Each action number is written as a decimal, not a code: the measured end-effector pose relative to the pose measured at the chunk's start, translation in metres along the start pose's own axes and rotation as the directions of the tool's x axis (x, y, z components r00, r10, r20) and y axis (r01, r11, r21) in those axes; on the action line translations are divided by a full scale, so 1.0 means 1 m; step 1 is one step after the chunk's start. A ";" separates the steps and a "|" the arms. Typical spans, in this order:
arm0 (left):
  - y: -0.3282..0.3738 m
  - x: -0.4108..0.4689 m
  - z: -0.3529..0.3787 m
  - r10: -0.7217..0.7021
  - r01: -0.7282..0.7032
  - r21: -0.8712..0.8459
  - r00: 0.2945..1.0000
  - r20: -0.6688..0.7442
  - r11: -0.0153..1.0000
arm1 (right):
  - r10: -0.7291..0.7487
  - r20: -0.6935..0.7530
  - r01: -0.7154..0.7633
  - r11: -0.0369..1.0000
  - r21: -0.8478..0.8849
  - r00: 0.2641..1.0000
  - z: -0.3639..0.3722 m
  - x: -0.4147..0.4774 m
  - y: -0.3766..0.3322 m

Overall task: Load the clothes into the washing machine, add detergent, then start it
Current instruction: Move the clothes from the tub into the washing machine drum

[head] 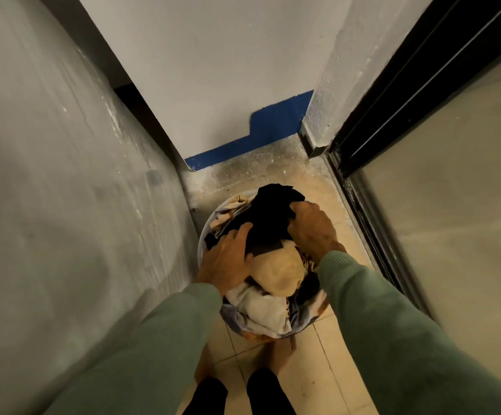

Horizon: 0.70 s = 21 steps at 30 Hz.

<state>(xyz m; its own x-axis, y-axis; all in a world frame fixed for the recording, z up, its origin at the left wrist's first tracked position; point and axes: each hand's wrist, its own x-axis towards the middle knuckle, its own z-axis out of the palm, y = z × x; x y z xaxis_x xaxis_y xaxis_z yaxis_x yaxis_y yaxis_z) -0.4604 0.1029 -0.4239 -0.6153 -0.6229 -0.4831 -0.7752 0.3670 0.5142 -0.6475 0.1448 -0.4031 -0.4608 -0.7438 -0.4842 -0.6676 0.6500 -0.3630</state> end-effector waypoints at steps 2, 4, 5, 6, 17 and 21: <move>0.008 -0.007 -0.012 0.006 -0.006 0.006 0.999 0.043 1.000 | -0.022 -0.045 0.023 1.000 0.013 0.999 -0.019 -0.010 -0.012; 0.017 -0.015 -0.026 0.006 -0.006 0.001 0.997 0.082 1.000 | -0.041 -0.108 0.047 0.997 0.055 0.993 -0.039 -0.021 -0.025; 0.022 -0.019 -0.033 0.009 -0.008 -0.009 0.996 0.089 1.000 | -0.044 -0.137 0.056 0.995 0.081 0.990 -0.050 -0.025 -0.032; 0.025 -0.022 -0.037 0.014 -0.012 -0.025 0.996 0.087 1.000 | -0.052 -0.160 0.070 0.992 0.106 0.986 -0.061 -0.028 -0.038; 0.105 -0.064 -0.148 -0.013 -0.051 -0.439 0.990 -0.141 0.897 | -0.206 -0.035 0.207 0.978 0.023 0.978 -0.183 -0.095 -0.083; 0.135 -0.098 -0.198 0.087 -0.115 -0.400 0.992 -0.087 0.909 | -0.223 -0.054 0.222 0.975 -0.031 0.973 -0.234 -0.144 -0.111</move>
<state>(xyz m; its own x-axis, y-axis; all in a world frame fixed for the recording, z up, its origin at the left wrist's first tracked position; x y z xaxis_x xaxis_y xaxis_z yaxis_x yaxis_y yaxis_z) -0.4767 0.0768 -0.1664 -0.6656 -0.6463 -0.3732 -0.5770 0.1285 0.8066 -0.6443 0.1435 -0.1068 -0.3313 -0.8774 -0.3469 -0.7710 0.4637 -0.4366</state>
